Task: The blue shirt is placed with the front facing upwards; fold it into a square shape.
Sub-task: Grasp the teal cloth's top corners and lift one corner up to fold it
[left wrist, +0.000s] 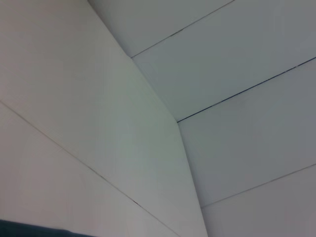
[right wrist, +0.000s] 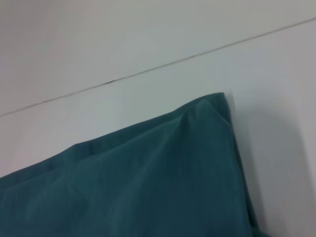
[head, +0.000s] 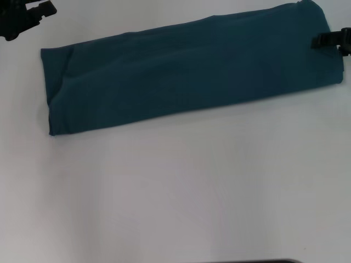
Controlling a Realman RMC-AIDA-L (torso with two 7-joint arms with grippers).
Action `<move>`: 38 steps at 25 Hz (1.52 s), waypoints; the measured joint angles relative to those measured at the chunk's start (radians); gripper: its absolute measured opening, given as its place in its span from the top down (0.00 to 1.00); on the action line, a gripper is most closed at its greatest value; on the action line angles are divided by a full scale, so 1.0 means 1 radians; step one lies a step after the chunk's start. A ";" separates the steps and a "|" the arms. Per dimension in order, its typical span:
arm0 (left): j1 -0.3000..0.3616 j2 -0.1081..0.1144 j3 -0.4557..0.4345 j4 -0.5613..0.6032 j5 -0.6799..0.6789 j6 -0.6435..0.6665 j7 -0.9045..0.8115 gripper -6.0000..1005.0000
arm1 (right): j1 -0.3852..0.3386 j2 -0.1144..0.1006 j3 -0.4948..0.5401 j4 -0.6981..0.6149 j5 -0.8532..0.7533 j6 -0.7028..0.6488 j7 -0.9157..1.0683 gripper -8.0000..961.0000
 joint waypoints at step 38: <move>0.003 0.000 -0.002 -0.007 -0.003 0.018 -0.007 0.57 | -0.036 -0.044 0.029 -0.214 0.157 -0.385 0.114 0.03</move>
